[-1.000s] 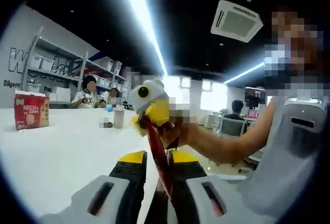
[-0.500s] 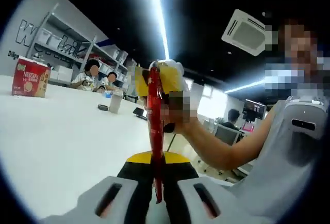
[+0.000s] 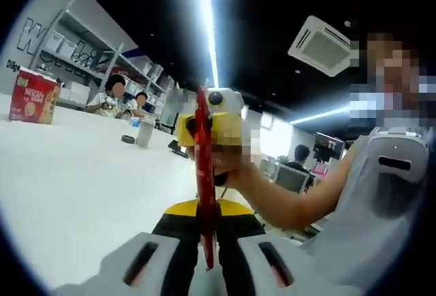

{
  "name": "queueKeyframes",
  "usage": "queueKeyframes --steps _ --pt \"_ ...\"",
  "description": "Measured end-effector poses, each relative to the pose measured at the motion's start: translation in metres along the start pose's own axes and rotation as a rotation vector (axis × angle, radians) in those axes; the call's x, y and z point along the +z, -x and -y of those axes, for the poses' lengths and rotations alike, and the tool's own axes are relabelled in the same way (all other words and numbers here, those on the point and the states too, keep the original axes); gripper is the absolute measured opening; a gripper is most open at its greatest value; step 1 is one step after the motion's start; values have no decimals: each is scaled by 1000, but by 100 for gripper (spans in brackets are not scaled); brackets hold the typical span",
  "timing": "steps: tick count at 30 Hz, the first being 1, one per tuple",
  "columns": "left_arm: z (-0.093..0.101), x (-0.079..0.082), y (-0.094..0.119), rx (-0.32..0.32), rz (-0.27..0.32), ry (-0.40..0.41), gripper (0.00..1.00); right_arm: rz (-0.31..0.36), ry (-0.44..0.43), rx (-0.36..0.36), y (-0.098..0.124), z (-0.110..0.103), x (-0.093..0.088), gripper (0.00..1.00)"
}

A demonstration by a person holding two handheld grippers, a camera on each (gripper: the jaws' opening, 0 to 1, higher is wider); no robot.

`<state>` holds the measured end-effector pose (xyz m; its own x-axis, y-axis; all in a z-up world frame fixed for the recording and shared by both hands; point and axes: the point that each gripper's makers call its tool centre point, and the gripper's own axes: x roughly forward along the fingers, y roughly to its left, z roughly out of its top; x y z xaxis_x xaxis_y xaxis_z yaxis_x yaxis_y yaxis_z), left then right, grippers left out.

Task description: Tear open the coffee pouch, take out the coffee, and pour the coffee from the pouch into the cup

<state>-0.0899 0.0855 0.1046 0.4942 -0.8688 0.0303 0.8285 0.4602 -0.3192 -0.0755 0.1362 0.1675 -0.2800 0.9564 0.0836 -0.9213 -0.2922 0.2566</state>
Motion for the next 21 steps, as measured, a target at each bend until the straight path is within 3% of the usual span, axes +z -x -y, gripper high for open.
queueKeyframes --steps 2,5,7,8,11,16,20,21 --pt "-5 6 1 -4 14 42 14 2 93 -50 1 7 3 7" --pt "-5 7 -3 14 0 49 14 -55 278 -138 2 18 -4 7" --pt "-5 6 -3 27 -22 59 15 -62 311 -153 1 21 -6 7" --pt "-10 6 -4 57 -29 23 15 -49 294 -147 2 21 -4 7" --pt "-11 6 -3 59 -32 -5 15 -26 221 -141 2 21 -1 7" --pt "-33 6 -2 136 -42 -168 13 32 -7 -67 0 8 10 6" --pt "-41 14 2 159 -13 -374 13 47 -122 -11 -4 1 11 6" --pt "-41 16 3 157 -6 -375 13 56 -134 -2 -4 -1 11 6"
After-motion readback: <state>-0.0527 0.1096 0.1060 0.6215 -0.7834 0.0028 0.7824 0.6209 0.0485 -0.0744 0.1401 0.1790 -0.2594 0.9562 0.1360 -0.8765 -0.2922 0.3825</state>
